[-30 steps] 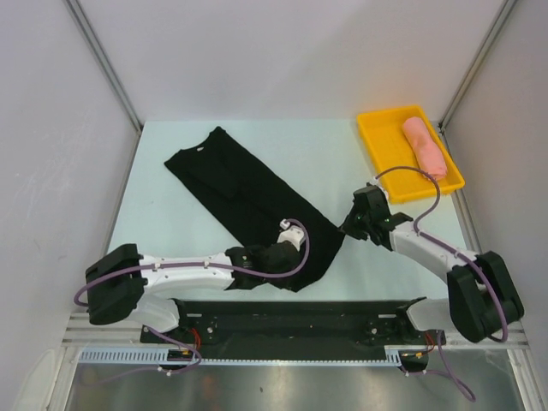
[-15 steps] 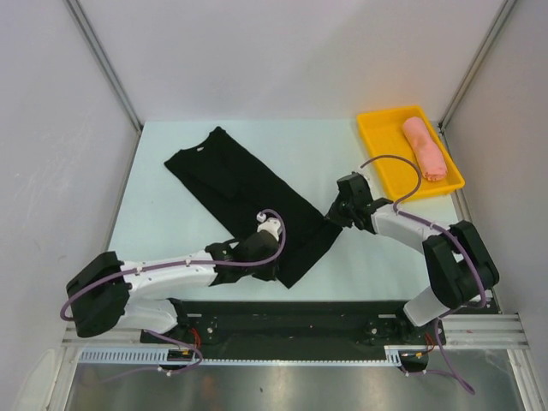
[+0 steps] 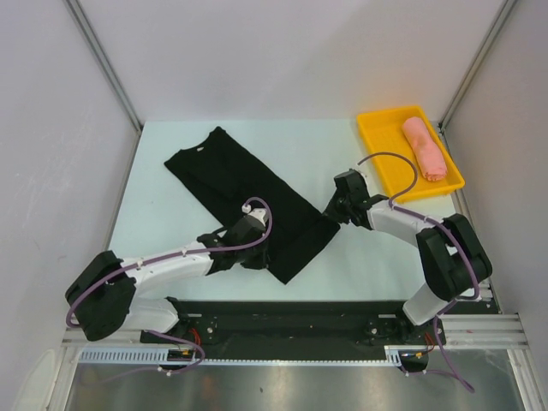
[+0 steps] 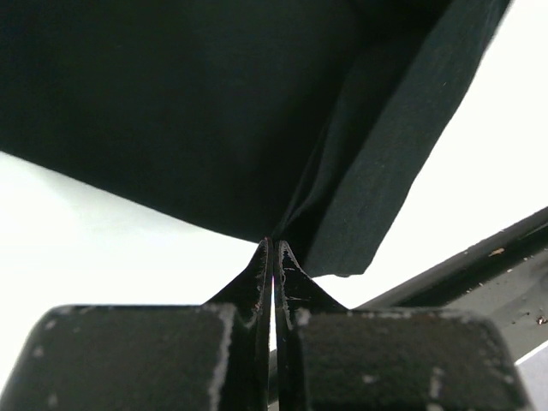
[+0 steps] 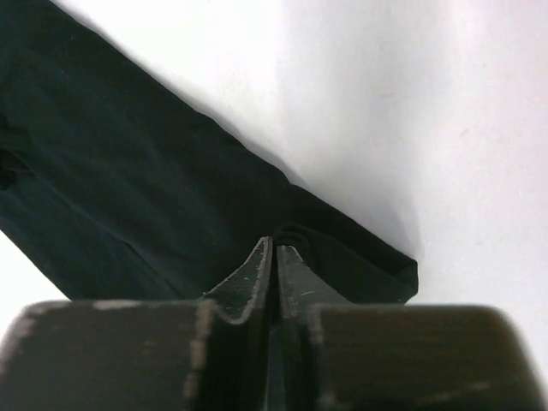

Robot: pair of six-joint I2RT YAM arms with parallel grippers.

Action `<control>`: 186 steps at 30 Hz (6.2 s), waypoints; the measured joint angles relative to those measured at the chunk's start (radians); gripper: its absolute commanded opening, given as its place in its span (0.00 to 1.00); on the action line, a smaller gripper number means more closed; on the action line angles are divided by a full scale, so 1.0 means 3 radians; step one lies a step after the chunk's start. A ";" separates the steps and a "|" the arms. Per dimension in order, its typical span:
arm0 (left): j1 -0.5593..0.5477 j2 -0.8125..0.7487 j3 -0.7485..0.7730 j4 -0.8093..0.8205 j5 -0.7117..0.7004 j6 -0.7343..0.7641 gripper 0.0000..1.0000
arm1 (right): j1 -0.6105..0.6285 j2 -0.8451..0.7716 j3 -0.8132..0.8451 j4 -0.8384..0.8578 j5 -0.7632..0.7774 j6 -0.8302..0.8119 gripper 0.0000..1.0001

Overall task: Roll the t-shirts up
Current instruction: Roll the T-shirt to the center of the board.

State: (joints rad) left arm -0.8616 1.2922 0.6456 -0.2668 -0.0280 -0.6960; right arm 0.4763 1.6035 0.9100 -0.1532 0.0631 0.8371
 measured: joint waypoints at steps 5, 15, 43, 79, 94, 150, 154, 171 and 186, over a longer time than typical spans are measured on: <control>0.0066 0.0089 -0.0037 0.0013 0.0099 0.0018 0.00 | -0.0001 0.0009 0.0001 0.0042 -0.0011 -0.0081 0.56; 0.0069 0.0098 -0.0076 0.0018 0.0121 0.0018 0.00 | -0.0031 -0.0615 0.0001 -0.0187 0.0196 -0.0385 0.38; 0.0092 -0.0367 0.0093 -0.0420 -0.0038 0.0126 0.40 | 0.0570 -0.0281 -0.0203 -0.0039 0.0276 -0.0628 0.32; -0.0071 0.1743 0.1340 0.0478 -0.0095 0.0169 0.06 | 0.0458 -0.0675 -0.0754 0.0365 -0.0478 -0.0367 0.24; -0.0071 0.1718 0.1213 0.0656 -0.0070 0.0139 0.18 | 0.0177 -0.0566 -0.0865 0.0526 -0.0525 -0.0348 0.27; -0.0402 -0.0408 -0.0075 0.0104 -0.0449 -0.0072 0.41 | 0.0810 -0.0092 -0.0579 0.0411 -0.0098 -0.0183 0.23; -0.0482 -0.0445 -0.0066 0.0076 -0.0421 -0.0051 0.52 | 0.0795 -0.0020 -0.0542 0.0524 -0.0112 -0.0164 0.27; -0.1190 0.0534 0.0750 -0.0205 -0.0829 0.0216 0.52 | 0.0037 -0.1041 -0.0615 -0.0031 -0.0074 -0.0276 0.36; -0.1376 0.0973 0.0978 -0.0607 -0.1073 0.0292 0.55 | -0.0303 -0.0773 -0.0927 0.0104 -0.0365 -0.0350 0.36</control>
State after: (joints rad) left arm -1.2743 1.5841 0.9390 -0.4488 -0.3500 -0.6083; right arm 0.3855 1.3716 0.6319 -0.1219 -0.0463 0.7322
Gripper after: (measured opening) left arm 0.536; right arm 0.359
